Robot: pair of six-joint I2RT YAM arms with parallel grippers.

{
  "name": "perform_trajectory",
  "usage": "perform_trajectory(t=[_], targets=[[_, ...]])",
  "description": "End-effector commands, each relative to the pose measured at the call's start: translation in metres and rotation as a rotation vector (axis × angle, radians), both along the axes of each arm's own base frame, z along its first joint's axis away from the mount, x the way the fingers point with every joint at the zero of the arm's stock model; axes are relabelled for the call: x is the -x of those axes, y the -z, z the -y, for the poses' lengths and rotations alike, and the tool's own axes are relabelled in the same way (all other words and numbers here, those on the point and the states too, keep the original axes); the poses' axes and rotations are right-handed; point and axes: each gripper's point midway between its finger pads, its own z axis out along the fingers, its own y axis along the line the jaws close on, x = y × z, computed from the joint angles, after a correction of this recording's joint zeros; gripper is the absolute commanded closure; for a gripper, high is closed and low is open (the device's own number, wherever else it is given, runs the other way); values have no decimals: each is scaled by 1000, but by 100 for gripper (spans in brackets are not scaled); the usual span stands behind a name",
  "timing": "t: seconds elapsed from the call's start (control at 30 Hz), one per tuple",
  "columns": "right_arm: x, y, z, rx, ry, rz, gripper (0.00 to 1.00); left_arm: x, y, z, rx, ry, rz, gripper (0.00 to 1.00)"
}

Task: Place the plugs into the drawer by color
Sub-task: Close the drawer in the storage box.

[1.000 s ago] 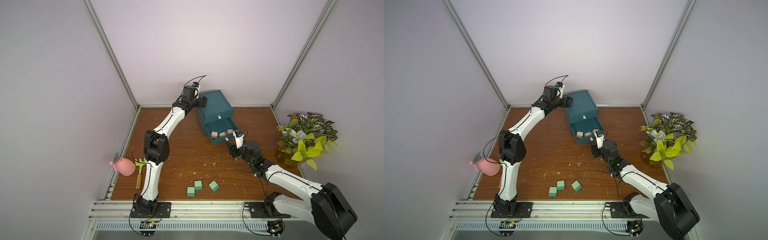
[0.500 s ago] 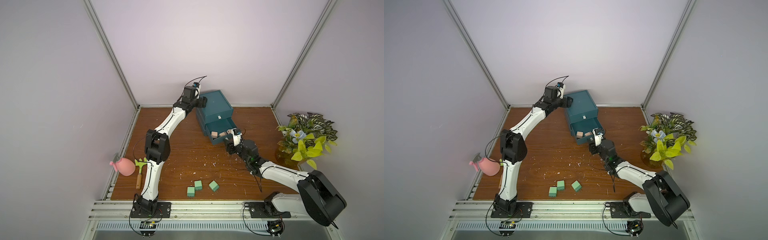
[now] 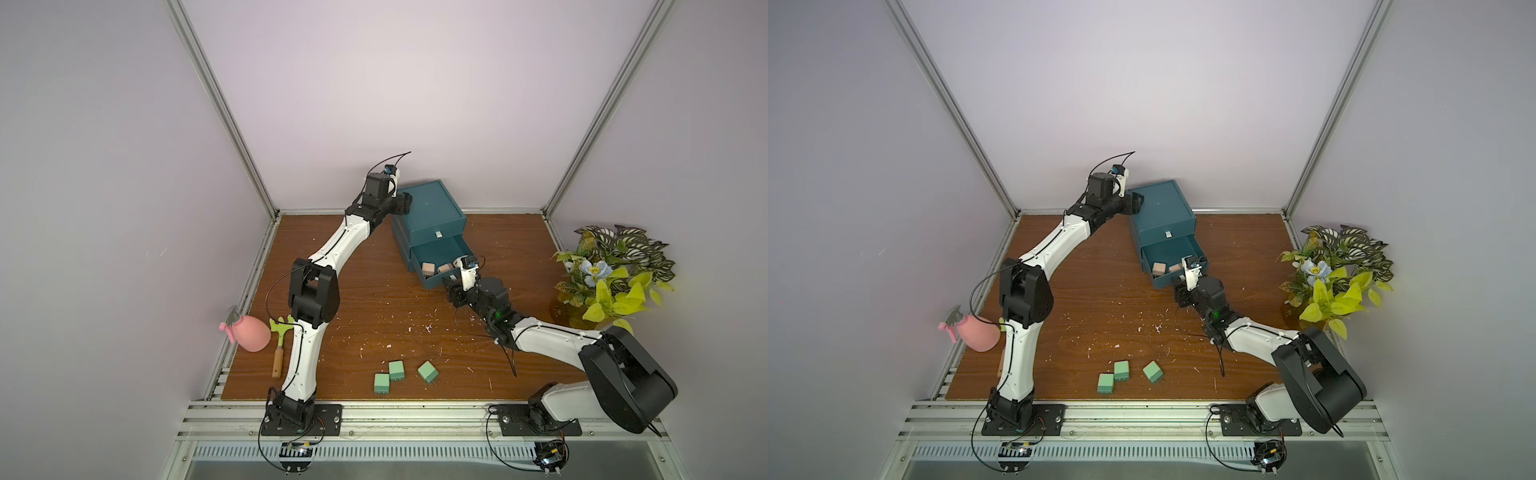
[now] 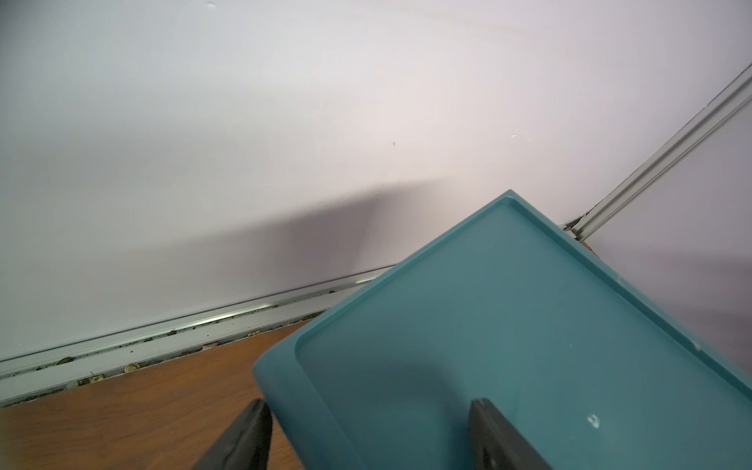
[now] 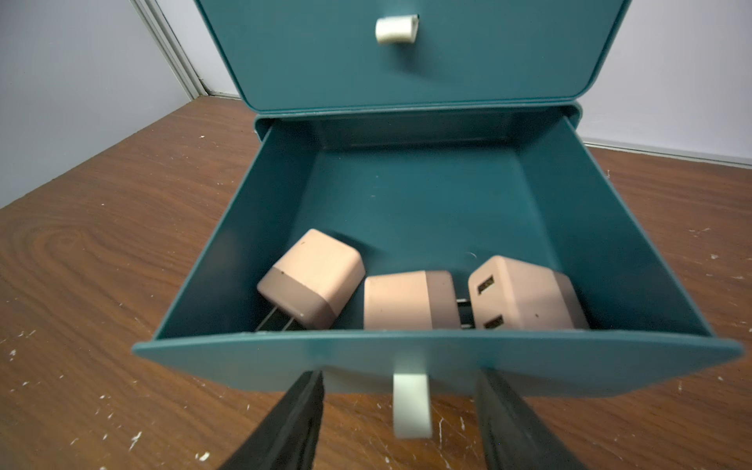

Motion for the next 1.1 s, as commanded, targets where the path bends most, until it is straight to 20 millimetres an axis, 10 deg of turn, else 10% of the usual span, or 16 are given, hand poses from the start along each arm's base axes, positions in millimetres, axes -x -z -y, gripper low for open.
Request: perform_trajectory(t=[0.0, 1.07], targets=[[-10, -33, -13, -72, -20, 83, 35, 7, 39, -3, -41, 15, -95, 29], [-38, -39, -54, -121, 12, 194, 35, 13, 50, 3, -70, 21, -121, 29]])
